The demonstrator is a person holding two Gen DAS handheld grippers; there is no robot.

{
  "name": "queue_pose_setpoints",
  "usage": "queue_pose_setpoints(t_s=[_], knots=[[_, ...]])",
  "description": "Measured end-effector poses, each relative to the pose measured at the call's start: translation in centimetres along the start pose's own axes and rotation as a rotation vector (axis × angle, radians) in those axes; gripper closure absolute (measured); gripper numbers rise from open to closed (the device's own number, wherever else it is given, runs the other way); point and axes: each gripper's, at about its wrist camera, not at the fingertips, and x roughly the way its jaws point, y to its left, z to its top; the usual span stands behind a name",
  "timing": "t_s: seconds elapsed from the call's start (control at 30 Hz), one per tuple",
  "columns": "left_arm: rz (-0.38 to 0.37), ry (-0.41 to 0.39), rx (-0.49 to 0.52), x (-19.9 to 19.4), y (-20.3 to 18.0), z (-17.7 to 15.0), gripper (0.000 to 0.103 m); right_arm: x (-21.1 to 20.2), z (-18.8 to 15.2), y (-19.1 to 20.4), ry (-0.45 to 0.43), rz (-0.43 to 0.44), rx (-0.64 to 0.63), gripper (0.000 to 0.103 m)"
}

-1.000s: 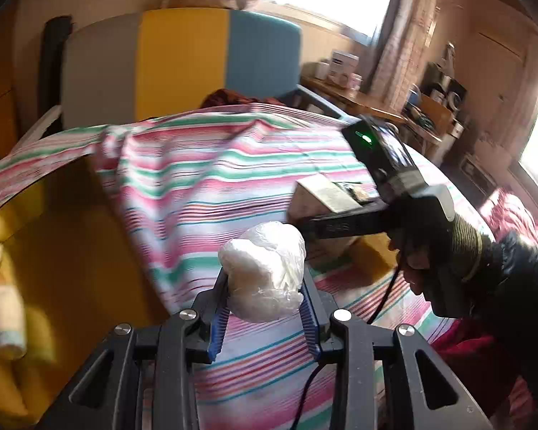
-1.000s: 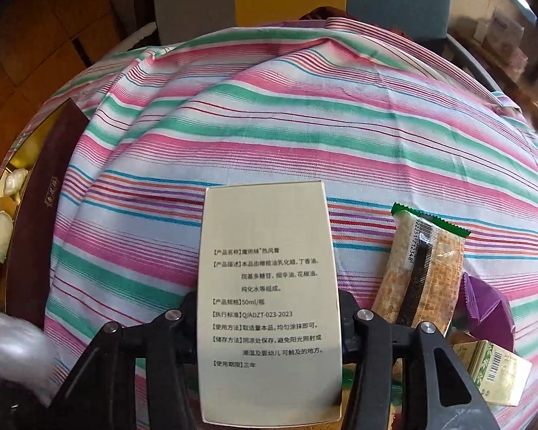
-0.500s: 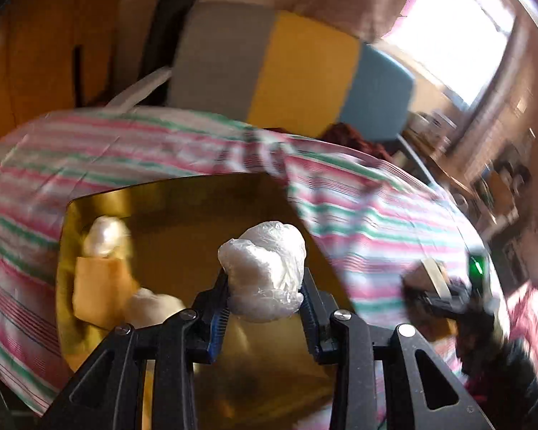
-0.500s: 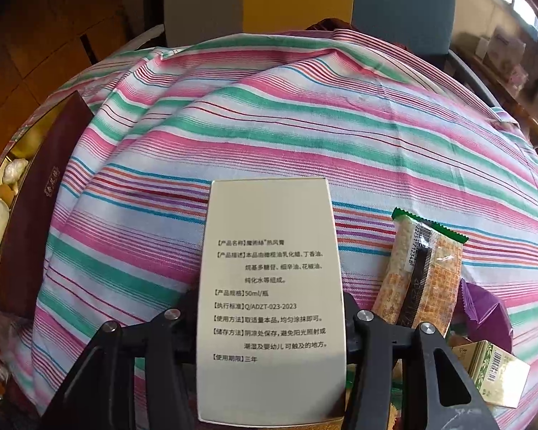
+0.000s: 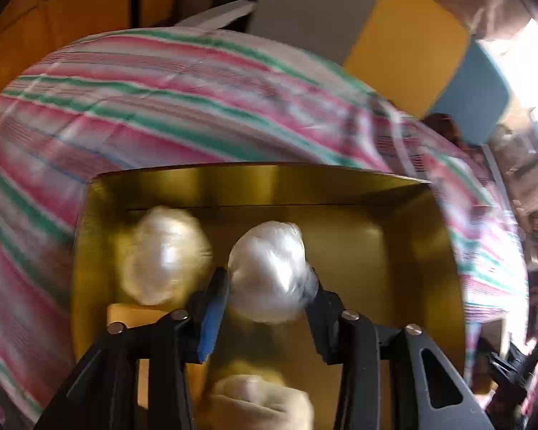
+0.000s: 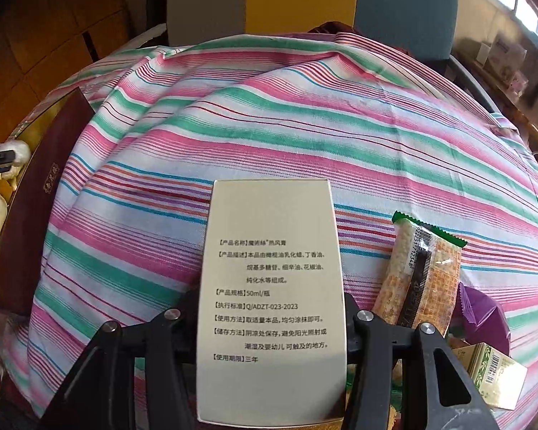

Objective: Organize objects
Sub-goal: 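Carry the wrapped ball into the gold tray and open the left tool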

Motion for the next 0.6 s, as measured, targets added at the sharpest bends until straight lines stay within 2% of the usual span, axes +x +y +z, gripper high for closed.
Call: queue_pose_setpoints(t_s=[0.2, 0.4, 0.6], knots=[[-0.019, -0.056, 0.017, -2.5, 0.3, -1.8, 0.057, 0.0, 0.0, -0.1, -0.002, 0.006, 0.003, 0.05], [0.071, -0.192, 0.079, -7.2, -0.2, -5.7, 0.057, 0.0, 0.0, 0.0, -0.007, 0.007, 0.005, 0.05], [0.081, -0.287, 0.075, -11.2, 0.2, -10.1, 0.057, 0.0, 0.0, 0.1, -0.014, -0.004, 0.007, 0.05]])
